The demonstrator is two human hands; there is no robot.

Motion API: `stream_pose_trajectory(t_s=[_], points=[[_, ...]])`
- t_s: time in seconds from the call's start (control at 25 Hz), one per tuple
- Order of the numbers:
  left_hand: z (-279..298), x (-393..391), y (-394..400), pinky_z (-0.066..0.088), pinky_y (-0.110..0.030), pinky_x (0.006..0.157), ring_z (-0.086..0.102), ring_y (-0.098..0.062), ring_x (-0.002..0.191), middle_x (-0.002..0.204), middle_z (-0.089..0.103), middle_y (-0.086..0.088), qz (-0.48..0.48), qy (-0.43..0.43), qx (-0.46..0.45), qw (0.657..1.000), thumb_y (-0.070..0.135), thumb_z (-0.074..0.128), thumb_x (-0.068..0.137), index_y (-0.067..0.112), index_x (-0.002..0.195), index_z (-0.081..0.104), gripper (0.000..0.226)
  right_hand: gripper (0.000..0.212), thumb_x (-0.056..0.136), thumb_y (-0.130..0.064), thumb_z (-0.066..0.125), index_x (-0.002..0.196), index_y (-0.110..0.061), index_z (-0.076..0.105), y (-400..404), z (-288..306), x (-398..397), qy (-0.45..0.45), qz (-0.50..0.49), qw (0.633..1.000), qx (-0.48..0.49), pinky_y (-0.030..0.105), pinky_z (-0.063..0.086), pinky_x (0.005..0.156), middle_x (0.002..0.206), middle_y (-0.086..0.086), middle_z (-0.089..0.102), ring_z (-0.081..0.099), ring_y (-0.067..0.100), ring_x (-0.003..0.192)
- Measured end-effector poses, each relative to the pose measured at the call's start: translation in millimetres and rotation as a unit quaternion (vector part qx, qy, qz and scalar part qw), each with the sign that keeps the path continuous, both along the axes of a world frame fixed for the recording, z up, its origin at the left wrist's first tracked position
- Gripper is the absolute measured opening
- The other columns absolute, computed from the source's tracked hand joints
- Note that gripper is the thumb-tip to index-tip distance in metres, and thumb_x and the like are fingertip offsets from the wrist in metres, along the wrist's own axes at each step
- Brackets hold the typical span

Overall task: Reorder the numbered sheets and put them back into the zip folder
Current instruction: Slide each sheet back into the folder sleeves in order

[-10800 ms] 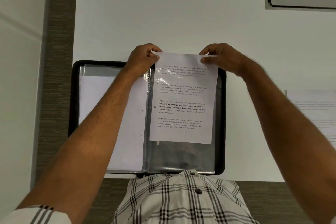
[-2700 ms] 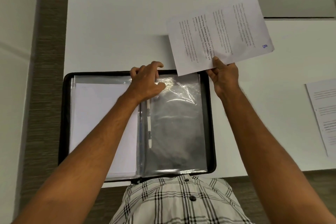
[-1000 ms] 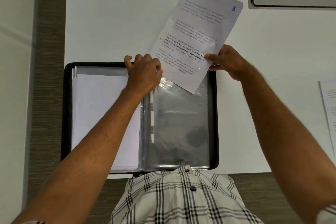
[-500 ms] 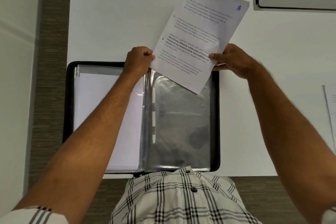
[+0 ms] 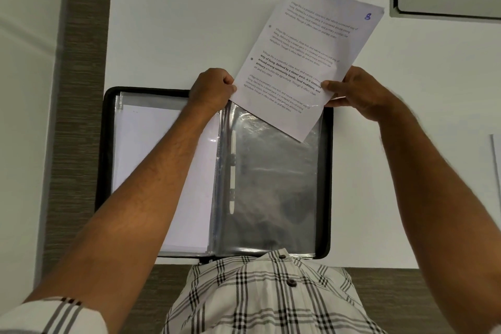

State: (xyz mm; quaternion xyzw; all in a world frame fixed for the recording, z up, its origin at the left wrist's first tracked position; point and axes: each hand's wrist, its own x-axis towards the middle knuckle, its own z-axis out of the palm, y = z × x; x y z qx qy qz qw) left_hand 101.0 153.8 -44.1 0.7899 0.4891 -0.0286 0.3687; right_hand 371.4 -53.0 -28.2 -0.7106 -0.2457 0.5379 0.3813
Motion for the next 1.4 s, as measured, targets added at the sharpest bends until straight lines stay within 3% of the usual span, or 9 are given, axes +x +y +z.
stream_pose_trajectory(t_s=[0.16,0.44,0.6,0.84,0.92,1.0,1.12,1.28,1.4], points=[[-3,-2,8,0.050,-0.032,0.083,0.060,-0.021,0.085,0.095,0.071,-0.009,-0.024,0.005,-0.026,0.999,0.019,0.065,0.095,-0.001,0.096,0.072,0.022,0.044,0.102,-0.016,0.066,0.145,-0.014,0.057,2,-2,2,-0.003,0.009,1.000,-0.005,0.040,0.063,0.091,0.130,0.000,0.073,0.073,0.022,0.114],[7,-7,22,0.046,-0.026,0.075,0.059,-0.008,0.073,0.080,0.067,0.003,-0.076,0.016,-0.100,0.992,0.016,0.073,0.092,0.009,0.096,0.075,0.008,0.045,0.102,-0.018,0.067,0.145,-0.015,0.057,10,-3,6,-0.005,0.028,1.000,-0.004,0.040,0.062,0.093,0.131,0.001,0.073,0.073,0.021,0.116],[3,-7,23,0.050,-0.024,0.079,0.062,-0.008,0.084,0.088,0.066,0.007,-0.024,-0.052,-0.131,0.990,0.014,0.071,0.093,0.014,0.110,0.071,0.017,0.042,0.102,-0.017,0.066,0.143,-0.013,0.058,16,-2,12,0.004,0.058,0.998,-0.016,0.040,0.062,0.095,0.131,0.001,0.073,0.072,0.021,0.118],[-6,1,20,0.057,-0.031,0.090,0.070,-0.014,0.096,0.106,0.074,-0.002,0.054,-0.101,-0.135,0.984,0.022,0.068,0.096,0.015,0.112,0.073,0.018,0.036,0.101,-0.016,0.067,0.137,-0.012,0.063,31,0,14,-0.004,0.136,0.989,-0.052,0.041,0.060,0.097,0.129,0.001,0.074,0.072,0.024,0.117],[-9,2,19,0.057,-0.031,0.087,0.070,-0.016,0.093,0.102,0.074,-0.001,0.073,-0.106,-0.126,0.984,0.024,0.069,0.096,0.012,0.108,0.074,0.017,0.033,0.100,-0.017,0.069,0.133,-0.015,0.066,36,-1,11,-0.028,0.182,0.980,-0.076,0.041,0.059,0.096,0.127,0.000,0.075,0.071,0.023,0.116],[-11,1,18,0.052,-0.029,0.076,0.062,-0.017,0.077,0.085,0.069,-0.002,0.080,-0.099,-0.107,0.986,0.023,0.069,0.095,0.005,0.095,0.073,0.019,0.025,0.099,-0.019,0.070,0.124,-0.020,0.069,39,2,5,-0.044,0.208,0.972,-0.097,0.034,0.059,0.088,0.122,-0.002,0.075,0.071,0.020,0.113],[-10,-3,17,0.042,-0.027,0.068,0.050,-0.015,0.067,0.072,0.058,-0.002,0.052,-0.067,-0.089,0.992,0.022,0.068,0.094,-0.002,0.086,0.068,0.025,0.030,0.099,-0.029,0.072,0.128,-0.023,0.067,41,3,-6,-0.065,0.180,0.978,-0.086,0.028,0.057,0.078,0.120,-0.007,0.075,0.072,0.015,0.107],[-6,-3,16,0.042,-0.025,0.065,0.049,-0.011,0.063,0.070,0.056,0.003,0.027,-0.056,-0.102,0.993,0.024,0.066,0.097,0.002,0.089,0.068,0.023,0.031,0.107,-0.034,0.059,0.132,-0.018,0.066,42,-4,-16,-0.072,0.057,0.995,-0.037,0.036,0.062,0.082,0.119,-0.002,0.076,0.075,0.020,0.104],[-9,1,15,0.043,-0.027,0.065,0.049,-0.012,0.063,0.072,0.057,0.001,0.078,-0.087,-0.105,0.988,0.029,0.066,0.096,0.000,0.088,0.066,0.030,0.023,0.106,-0.029,0.061,0.124,-0.019,0.069,38,-4,-17,-0.095,0.097,0.989,-0.064,0.026,0.054,0.073,0.112,-0.005,0.075,0.069,0.017,0.094]])
